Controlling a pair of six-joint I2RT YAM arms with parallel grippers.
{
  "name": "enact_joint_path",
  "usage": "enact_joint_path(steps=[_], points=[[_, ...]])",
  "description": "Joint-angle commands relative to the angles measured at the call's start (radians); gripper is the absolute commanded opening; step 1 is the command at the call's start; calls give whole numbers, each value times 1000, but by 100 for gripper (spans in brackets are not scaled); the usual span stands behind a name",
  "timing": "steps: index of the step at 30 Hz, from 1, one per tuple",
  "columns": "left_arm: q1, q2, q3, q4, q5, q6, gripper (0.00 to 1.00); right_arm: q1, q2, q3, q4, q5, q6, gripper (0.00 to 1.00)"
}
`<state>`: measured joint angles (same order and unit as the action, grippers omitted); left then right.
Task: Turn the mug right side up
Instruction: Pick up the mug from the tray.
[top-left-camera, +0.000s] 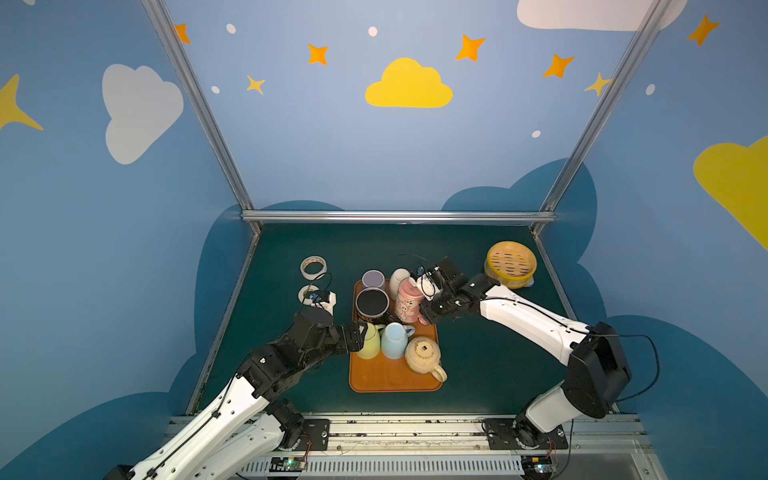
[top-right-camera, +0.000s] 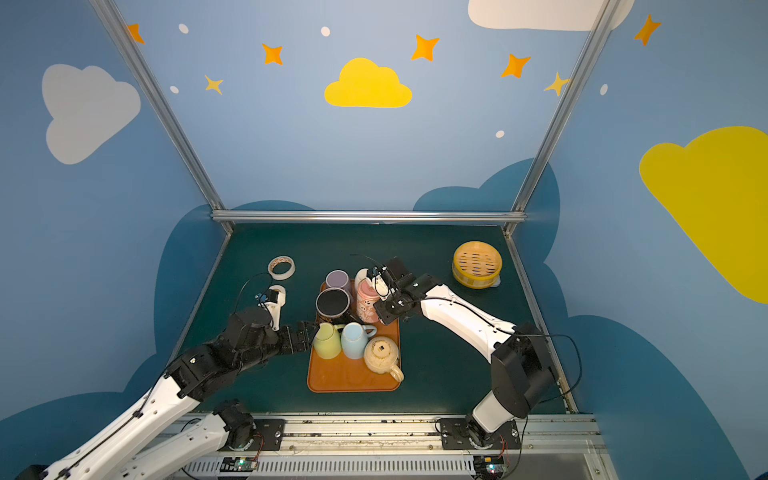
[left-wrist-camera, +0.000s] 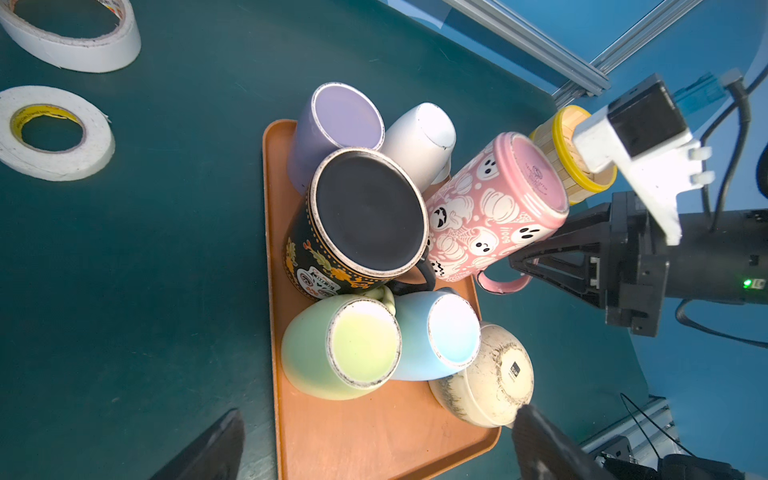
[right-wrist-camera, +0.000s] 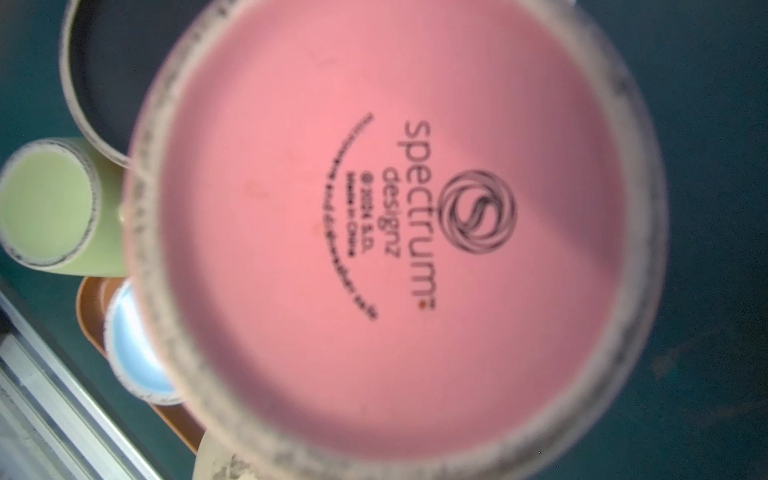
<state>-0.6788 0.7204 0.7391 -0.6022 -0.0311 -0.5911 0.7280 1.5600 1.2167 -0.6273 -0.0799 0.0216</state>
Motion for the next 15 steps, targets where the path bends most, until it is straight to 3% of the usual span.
enact_joint_path(steps=[1,8,15], points=[[2,1,-2,41,18,-6,100,-25,-85,6,87,-81,37,0],[5,9,-45,155,51,-18,100,-86,-162,9,121,-235,108,0],[22,19,-128,440,172,-100,100,-170,-248,-28,222,-391,211,0]])
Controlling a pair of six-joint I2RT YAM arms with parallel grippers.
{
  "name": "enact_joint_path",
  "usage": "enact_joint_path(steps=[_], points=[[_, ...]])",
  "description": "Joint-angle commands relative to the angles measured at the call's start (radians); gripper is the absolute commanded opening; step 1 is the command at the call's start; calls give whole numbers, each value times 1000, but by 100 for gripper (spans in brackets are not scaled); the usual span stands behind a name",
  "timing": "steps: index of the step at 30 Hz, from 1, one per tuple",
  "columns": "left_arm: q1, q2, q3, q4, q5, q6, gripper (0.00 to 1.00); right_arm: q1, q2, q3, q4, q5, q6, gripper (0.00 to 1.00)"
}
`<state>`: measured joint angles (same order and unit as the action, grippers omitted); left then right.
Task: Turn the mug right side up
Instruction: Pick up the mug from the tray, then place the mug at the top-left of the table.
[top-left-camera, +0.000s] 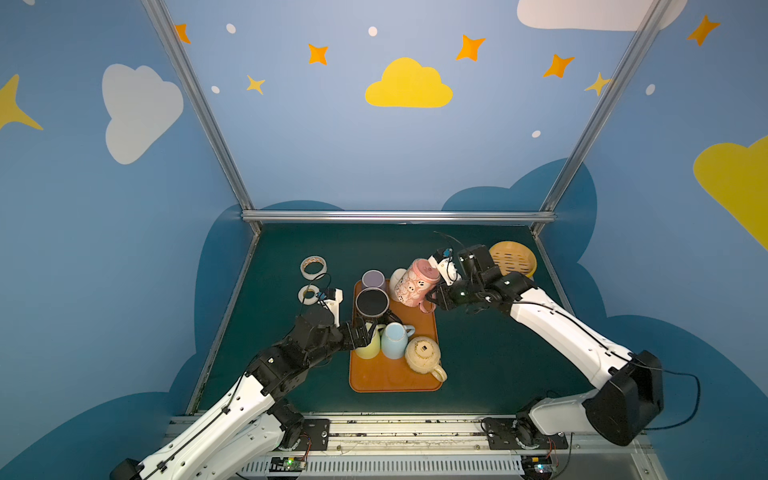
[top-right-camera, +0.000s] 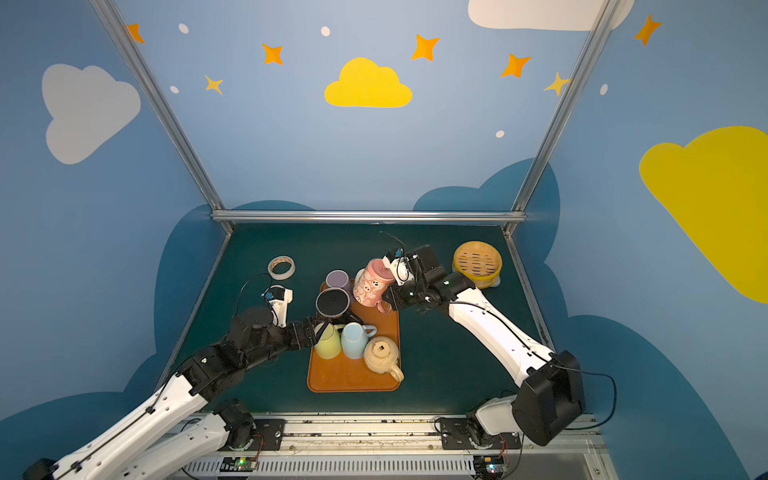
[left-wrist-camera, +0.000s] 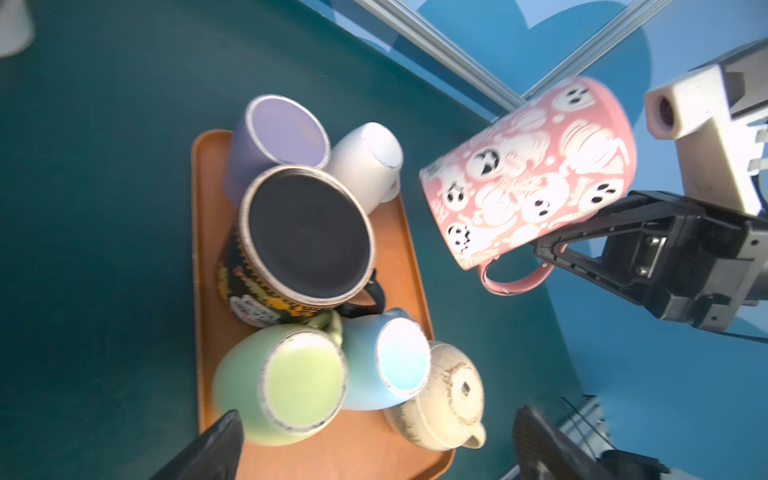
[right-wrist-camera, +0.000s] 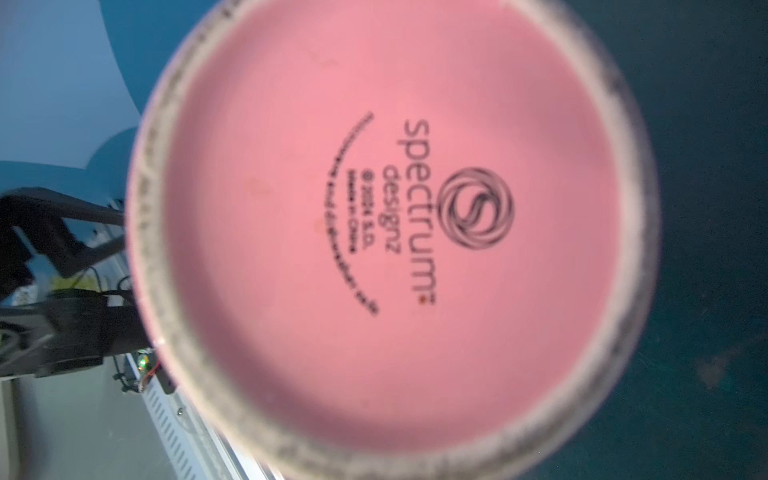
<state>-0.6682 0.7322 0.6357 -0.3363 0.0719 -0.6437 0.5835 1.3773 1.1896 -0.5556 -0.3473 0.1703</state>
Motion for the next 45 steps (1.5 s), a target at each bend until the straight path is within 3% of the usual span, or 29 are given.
enact_joint_path(steps=[1,9,15,20,26,33,45], points=[[15,15,-37,218,88,-59,100,-35,-73,-6,169,-139,77,0],[50,154,-80,604,283,-163,97,-100,-120,-27,339,-266,226,0],[51,273,-13,766,377,-184,84,-127,-121,-35,502,-313,364,0],[51,343,42,839,405,-192,70,-137,-110,-26,609,-338,448,0],[54,418,76,967,429,-228,60,-143,-90,-20,719,-388,536,0],[82,521,151,1085,479,-306,54,-142,-90,-21,798,-465,593,0],[85,622,253,1135,490,-324,45,-142,-110,-45,858,-534,629,0]])
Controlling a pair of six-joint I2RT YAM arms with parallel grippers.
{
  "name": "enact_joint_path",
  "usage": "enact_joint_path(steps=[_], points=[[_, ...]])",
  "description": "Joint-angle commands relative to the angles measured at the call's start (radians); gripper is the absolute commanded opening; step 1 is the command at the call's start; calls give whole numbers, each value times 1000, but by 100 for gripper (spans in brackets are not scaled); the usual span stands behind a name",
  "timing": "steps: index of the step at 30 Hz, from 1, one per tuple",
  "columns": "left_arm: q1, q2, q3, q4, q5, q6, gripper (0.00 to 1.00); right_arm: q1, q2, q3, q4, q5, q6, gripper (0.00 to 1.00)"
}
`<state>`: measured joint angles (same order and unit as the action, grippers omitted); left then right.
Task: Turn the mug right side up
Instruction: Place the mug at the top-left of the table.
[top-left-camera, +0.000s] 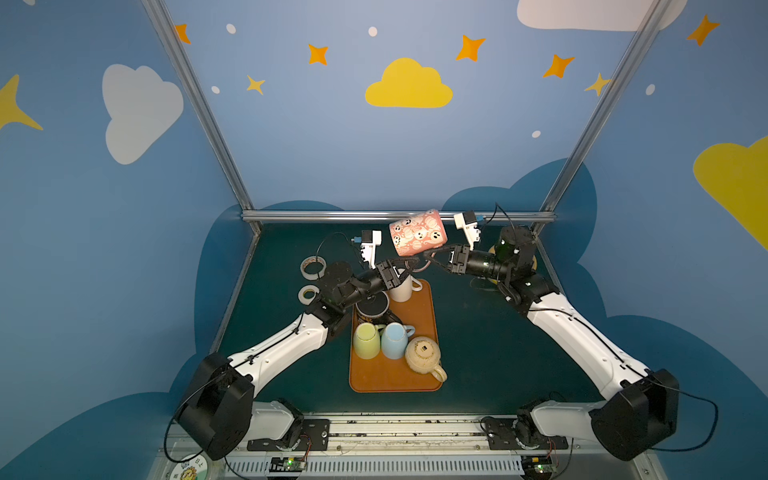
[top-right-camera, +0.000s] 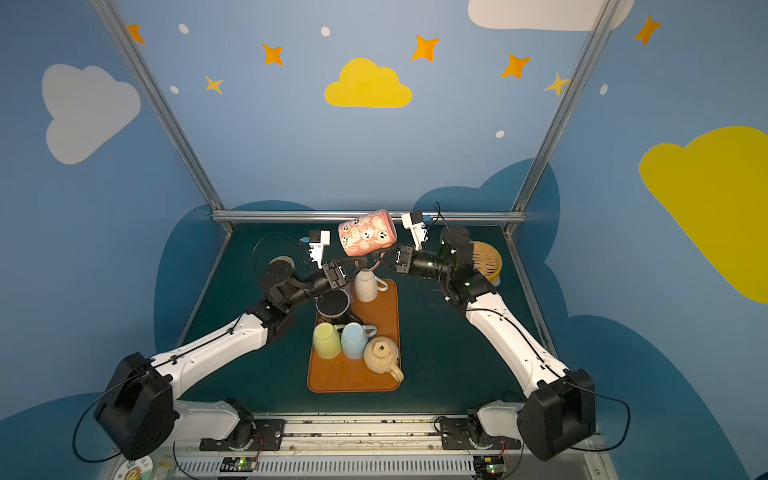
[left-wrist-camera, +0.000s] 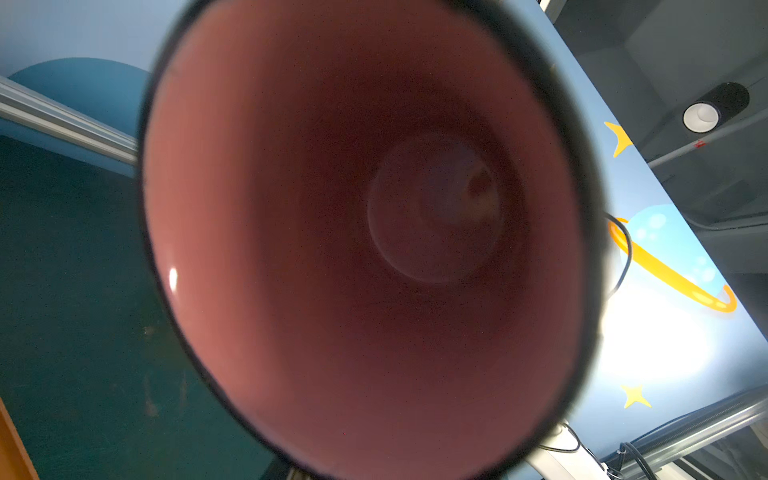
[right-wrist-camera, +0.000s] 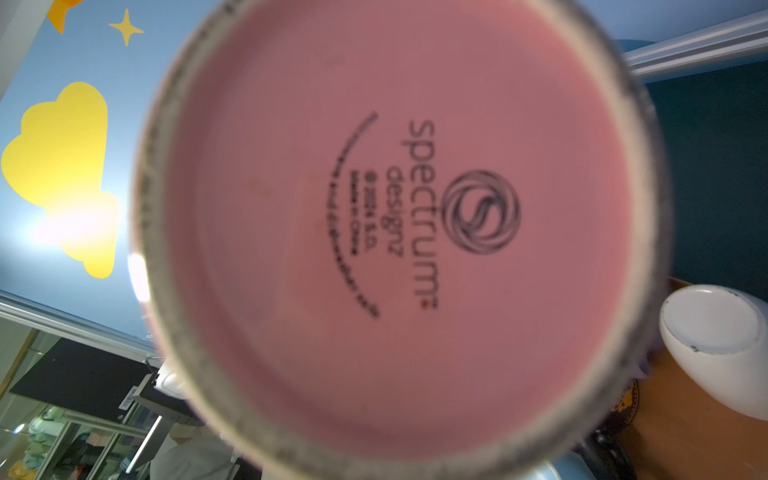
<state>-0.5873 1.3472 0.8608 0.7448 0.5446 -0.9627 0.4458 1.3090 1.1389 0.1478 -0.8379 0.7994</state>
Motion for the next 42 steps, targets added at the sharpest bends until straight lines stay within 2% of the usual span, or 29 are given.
enact_joint_path(steps=[1,10,13,21,23,25,30,35,42], points=[[4,9,31,56,17,-4,44,-4,-42,3,157,-46,1,0],[7,9,36,67,5,11,25,-4,-28,-22,208,-64,23,0],[6,3,34,50,-12,24,4,-4,-21,-32,217,-67,26,0],[10,-17,14,23,-46,50,4,-6,4,-42,217,-59,15,0],[14,-39,-1,5,-72,63,4,-7,9,-44,209,-56,3,18],[21,-60,-5,-32,-95,76,4,-7,15,-48,206,-53,-9,29],[33,-120,-44,-67,-170,102,4,-7,25,-73,228,-38,-6,41],[55,-161,-48,-180,-221,137,4,-7,28,-98,209,-19,-28,45],[139,-189,-40,-354,-260,164,4,-7,7,-136,161,9,-74,45]])
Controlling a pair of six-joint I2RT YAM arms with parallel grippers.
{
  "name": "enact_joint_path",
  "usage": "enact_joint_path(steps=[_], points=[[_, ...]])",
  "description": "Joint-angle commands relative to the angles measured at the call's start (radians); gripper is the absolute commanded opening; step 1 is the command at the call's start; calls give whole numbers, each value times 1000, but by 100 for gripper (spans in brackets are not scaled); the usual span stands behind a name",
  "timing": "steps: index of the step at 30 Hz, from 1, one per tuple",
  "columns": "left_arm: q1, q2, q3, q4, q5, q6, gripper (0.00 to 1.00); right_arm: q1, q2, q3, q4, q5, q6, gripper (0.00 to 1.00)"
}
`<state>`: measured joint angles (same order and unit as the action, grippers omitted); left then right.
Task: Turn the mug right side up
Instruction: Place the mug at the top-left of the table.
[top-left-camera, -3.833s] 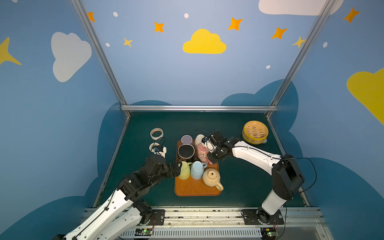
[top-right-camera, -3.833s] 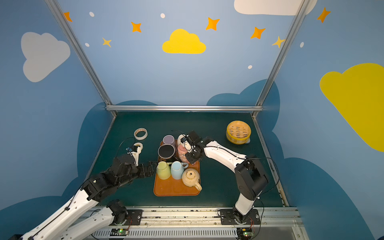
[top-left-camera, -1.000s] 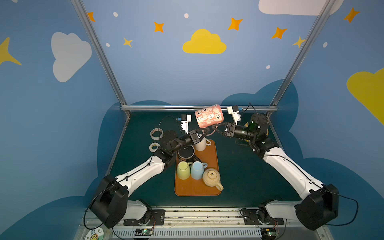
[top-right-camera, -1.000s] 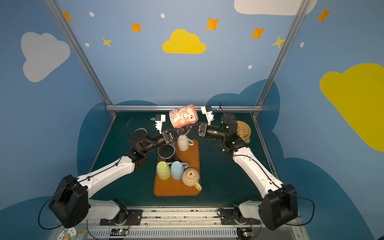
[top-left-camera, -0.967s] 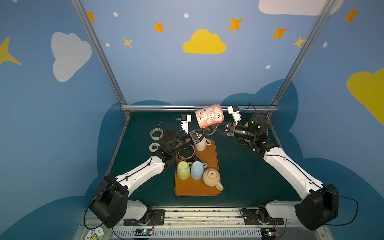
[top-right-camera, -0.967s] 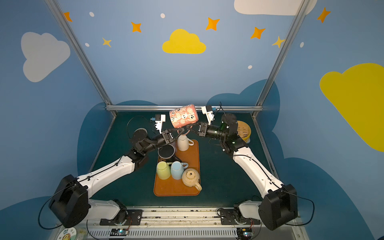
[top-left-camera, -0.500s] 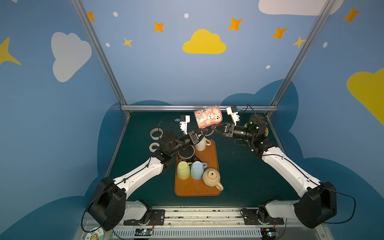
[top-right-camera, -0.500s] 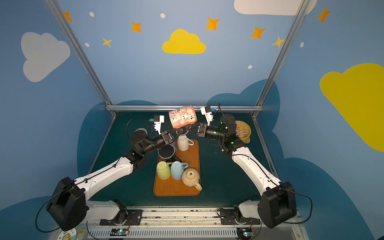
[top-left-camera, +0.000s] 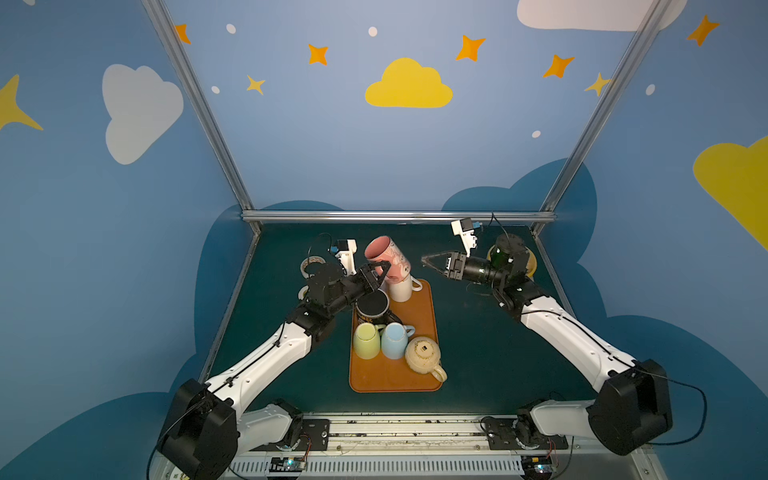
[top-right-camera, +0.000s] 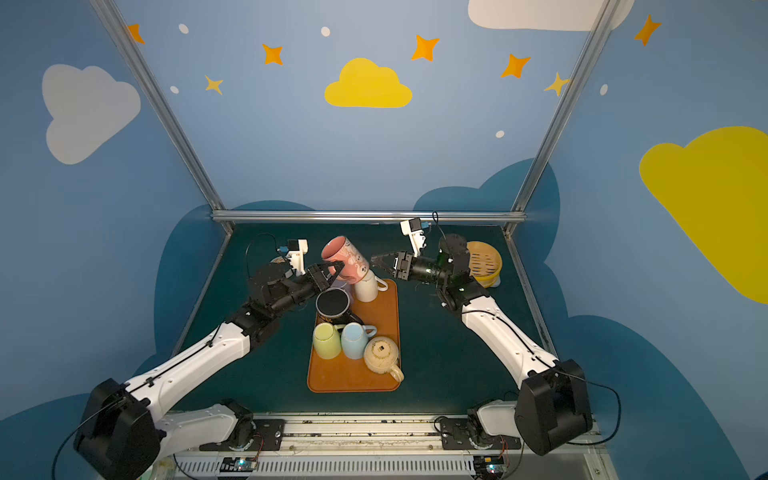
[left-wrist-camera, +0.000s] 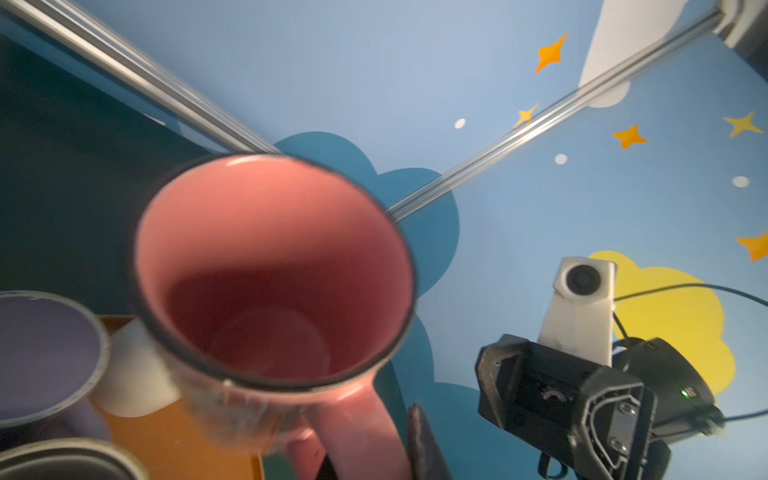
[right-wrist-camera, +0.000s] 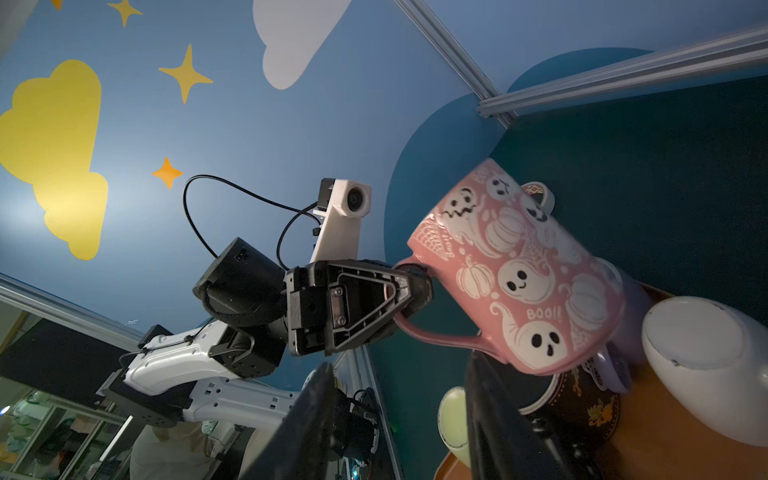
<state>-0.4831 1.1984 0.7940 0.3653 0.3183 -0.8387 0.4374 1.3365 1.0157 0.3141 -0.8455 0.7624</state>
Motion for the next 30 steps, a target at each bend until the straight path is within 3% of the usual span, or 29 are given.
enact_joint_path(steps=[1,16,30], points=[[47,-33,28,19,-25,31,4,3,-20,-18,-2,18,-37,45],[115,38,90,-12,37,79,4,4,-24,-83,45,13,-28,45],[132,23,188,-89,61,225,4,4,13,-84,80,2,-28,43]])
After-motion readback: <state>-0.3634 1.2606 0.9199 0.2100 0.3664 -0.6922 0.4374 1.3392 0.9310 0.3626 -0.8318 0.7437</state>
